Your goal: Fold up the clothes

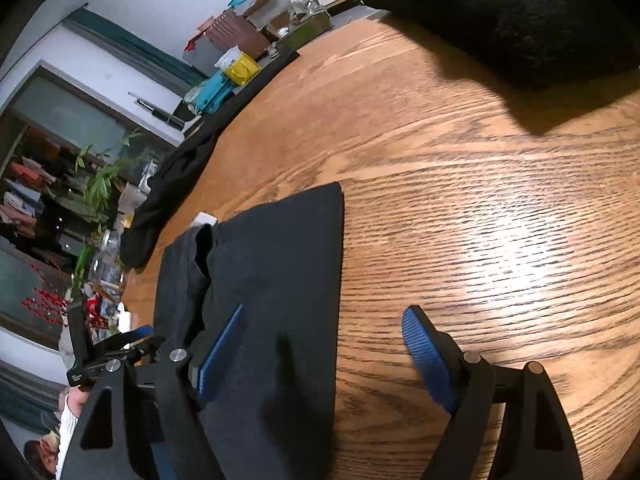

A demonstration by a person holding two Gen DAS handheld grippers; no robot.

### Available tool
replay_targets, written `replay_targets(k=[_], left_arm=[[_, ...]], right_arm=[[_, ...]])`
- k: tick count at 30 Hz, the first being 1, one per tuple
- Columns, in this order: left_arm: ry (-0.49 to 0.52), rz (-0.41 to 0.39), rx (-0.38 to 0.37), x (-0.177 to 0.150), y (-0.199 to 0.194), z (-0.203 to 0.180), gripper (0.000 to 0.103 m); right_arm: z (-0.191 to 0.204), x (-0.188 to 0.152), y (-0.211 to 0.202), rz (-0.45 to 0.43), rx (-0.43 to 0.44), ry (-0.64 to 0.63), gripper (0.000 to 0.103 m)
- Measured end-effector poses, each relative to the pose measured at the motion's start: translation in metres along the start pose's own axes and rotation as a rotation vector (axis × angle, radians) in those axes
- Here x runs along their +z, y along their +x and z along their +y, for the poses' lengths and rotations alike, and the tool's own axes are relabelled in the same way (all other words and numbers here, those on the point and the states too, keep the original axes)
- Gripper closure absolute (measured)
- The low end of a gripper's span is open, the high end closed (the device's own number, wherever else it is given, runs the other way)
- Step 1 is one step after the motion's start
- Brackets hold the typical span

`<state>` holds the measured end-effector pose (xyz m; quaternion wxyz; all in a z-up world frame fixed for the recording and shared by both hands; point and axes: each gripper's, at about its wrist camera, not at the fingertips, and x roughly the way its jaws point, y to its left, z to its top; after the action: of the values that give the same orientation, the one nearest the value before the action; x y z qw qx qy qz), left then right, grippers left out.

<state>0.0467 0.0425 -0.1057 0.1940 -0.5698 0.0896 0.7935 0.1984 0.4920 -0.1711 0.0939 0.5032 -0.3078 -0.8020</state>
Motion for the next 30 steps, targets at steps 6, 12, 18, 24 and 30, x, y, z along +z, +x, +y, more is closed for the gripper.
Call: replay_targets(k=[6,12,18,24,30], left_arm=[[-0.035,-0.077,0.035,-0.023,-0.009,-0.003,0.014],[-0.154,-0.153,-0.027,-0.043,-0.048,0.024,0.015],[-0.13,-0.197,-0.279,-0.043,-0.084,-0.032,0.015],[0.178,-0.069,-0.275,-0.059,-0.074,-0.182,0.015],[0.407,-0.145,0.045,-0.073,-0.049,-0.289,0.015]], right_arm=[[-0.012,-0.001,0.007,0.08,0.177,0.088,0.026],[-0.008,-0.005,0.0,0.095,0.054,0.029,0.026],[-0.007,0.0,-0.013,0.118,-0.057,0.016,0.026],[0.011,0.053,-0.005,0.074,-0.118,-0.047,0.026],[0.015,0.079,-0.002,-0.048,-0.007,-0.018,0.025]])
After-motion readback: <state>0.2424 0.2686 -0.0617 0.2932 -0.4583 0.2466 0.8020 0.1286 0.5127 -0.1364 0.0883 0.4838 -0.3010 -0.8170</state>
